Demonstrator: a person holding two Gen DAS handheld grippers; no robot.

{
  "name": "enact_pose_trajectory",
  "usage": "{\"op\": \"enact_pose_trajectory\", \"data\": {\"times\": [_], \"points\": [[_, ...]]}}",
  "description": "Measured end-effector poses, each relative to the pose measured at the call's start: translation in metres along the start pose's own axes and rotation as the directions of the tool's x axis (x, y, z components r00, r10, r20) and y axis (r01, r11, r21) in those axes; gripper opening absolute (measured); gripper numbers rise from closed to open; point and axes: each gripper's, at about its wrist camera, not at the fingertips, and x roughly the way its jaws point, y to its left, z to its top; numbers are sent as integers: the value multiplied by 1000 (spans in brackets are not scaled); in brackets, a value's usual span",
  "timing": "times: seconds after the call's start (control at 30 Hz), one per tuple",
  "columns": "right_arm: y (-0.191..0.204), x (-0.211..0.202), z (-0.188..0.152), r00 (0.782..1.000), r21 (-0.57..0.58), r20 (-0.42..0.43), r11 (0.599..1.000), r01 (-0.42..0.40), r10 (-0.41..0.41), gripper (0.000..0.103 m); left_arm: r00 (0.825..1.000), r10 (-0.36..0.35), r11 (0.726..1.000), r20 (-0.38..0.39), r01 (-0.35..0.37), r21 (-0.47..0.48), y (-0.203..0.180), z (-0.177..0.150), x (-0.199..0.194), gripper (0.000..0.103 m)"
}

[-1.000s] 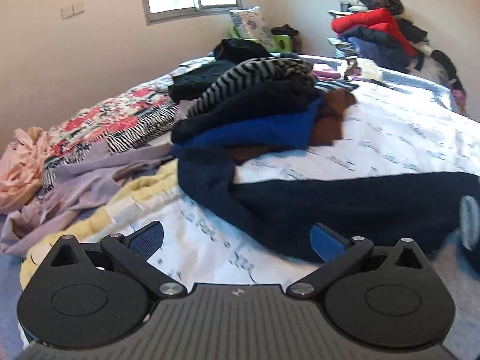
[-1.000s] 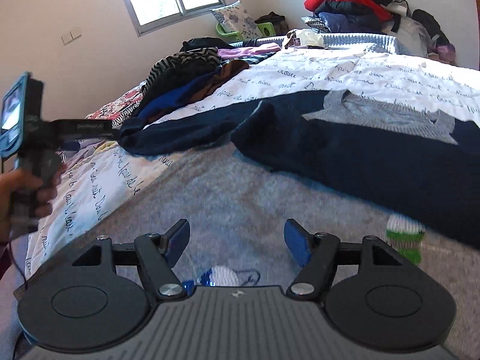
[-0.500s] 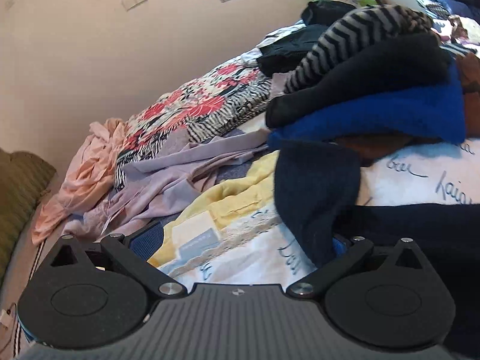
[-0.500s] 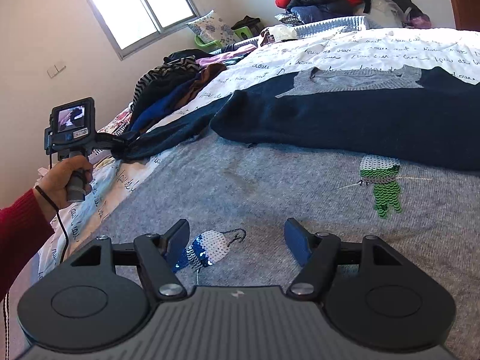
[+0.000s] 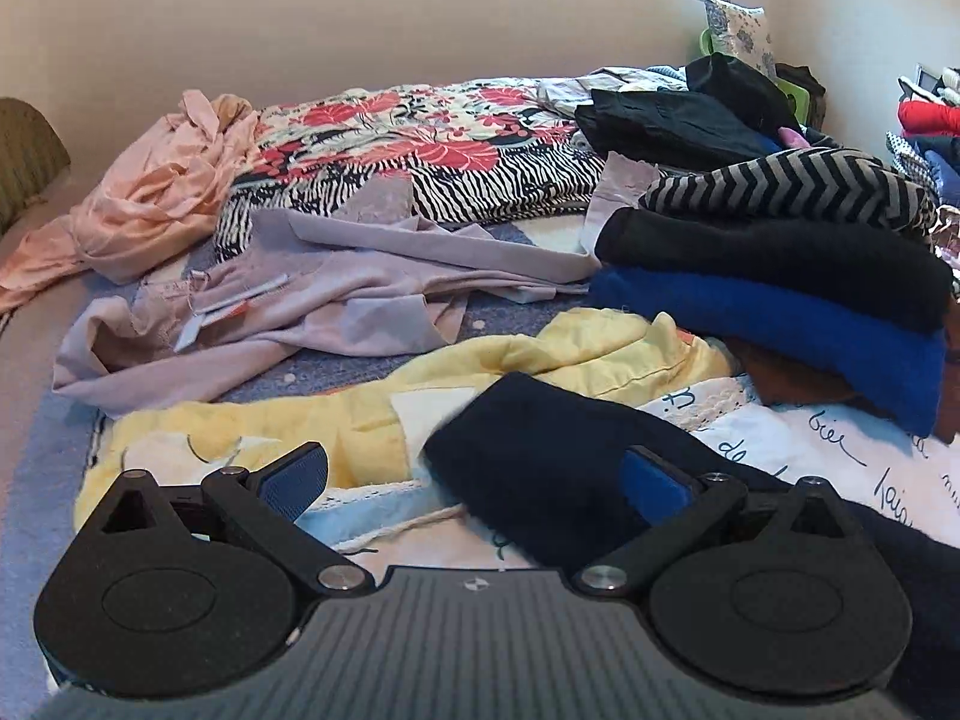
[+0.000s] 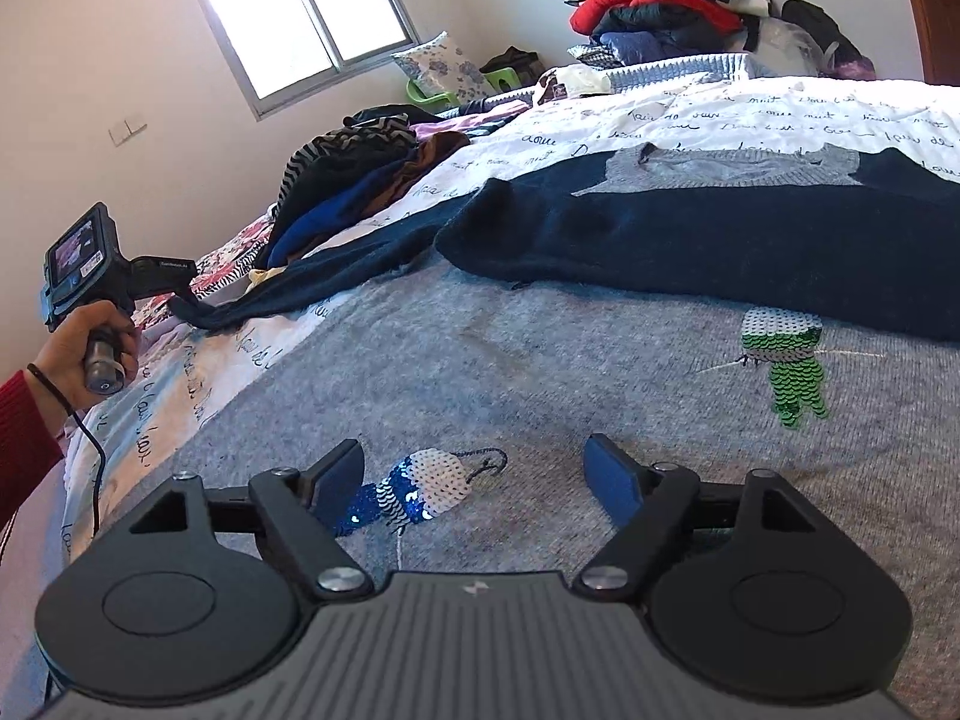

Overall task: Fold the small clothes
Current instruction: 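Grasp the cuff of the other navy sleeve with the left gripper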

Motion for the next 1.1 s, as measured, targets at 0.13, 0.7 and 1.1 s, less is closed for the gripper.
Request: {"op": "enact_pose_trajectory", "data": {"times": [0.13, 0.7, 1.1], "points": [[-2, -1, -2, 1000, 11, 10, 1000, -11, 11, 81, 977, -183, 969, -110, 161, -186, 20, -6, 18, 103], [2, 2, -3, 1000, -23, 17, 1000, -4, 4, 85, 835, -541, 687, 98, 507, -521, 57, -19, 29, 94], [-4, 0, -4, 999, 9, 30, 1000, -29, 29, 85, 777, -625, 590, 72, 531, -608, 79, -33, 42, 60]]}}
